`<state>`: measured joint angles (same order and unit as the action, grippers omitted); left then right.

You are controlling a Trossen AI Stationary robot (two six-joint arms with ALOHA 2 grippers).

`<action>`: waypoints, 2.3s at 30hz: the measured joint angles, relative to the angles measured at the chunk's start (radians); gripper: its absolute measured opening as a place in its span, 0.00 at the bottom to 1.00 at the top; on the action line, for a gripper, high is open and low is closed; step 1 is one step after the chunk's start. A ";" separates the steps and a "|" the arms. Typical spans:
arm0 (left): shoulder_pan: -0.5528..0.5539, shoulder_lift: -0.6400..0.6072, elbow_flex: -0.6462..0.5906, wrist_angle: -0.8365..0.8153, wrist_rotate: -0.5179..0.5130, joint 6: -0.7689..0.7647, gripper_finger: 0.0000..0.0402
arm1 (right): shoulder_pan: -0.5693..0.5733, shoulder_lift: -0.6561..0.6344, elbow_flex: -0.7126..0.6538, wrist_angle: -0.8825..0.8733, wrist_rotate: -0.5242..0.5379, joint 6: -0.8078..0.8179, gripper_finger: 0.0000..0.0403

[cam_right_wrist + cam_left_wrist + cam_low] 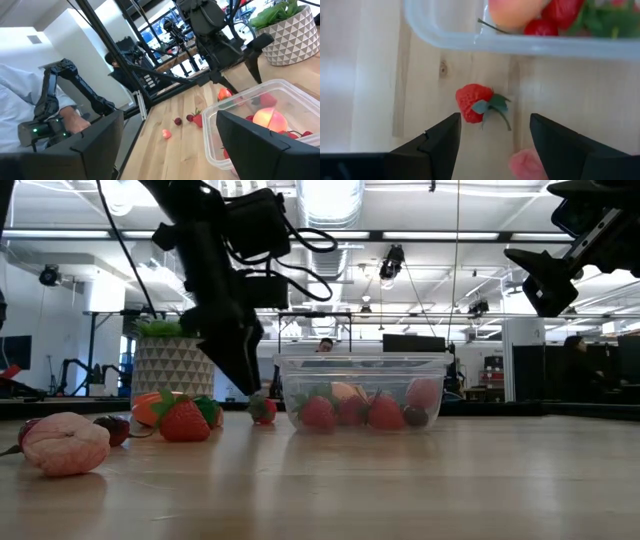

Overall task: Pick and placing Produce into tupperware
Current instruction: Put the strawberry into the transparent container

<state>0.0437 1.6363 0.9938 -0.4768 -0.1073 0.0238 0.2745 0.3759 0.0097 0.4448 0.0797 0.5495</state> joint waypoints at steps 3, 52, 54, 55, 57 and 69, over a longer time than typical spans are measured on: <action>-0.001 0.000 0.010 -0.002 0.001 -0.109 0.55 | 0.000 0.000 0.000 0.000 0.000 0.000 0.77; 0.027 0.089 0.025 0.024 -0.028 -0.035 0.33 | 0.000 0.000 0.000 0.000 0.000 0.000 0.77; 0.027 0.043 0.030 0.004 -0.029 -0.033 0.33 | 0.000 0.000 0.000 0.000 0.000 0.000 0.78; 0.026 0.013 0.031 -0.007 -0.029 -0.033 0.33 | 0.000 0.000 0.000 0.000 0.000 0.000 0.78; 0.026 -0.052 0.037 -0.012 -0.029 -0.036 0.33 | 0.000 0.000 0.000 0.000 0.000 0.000 0.78; 0.015 -0.170 0.088 0.215 0.109 -0.021 0.33 | 0.000 -0.001 0.000 0.000 0.000 0.000 0.77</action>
<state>0.0585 1.4658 1.0822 -0.2622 0.0018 0.0024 0.2743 0.3750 0.0097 0.4450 0.0797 0.5495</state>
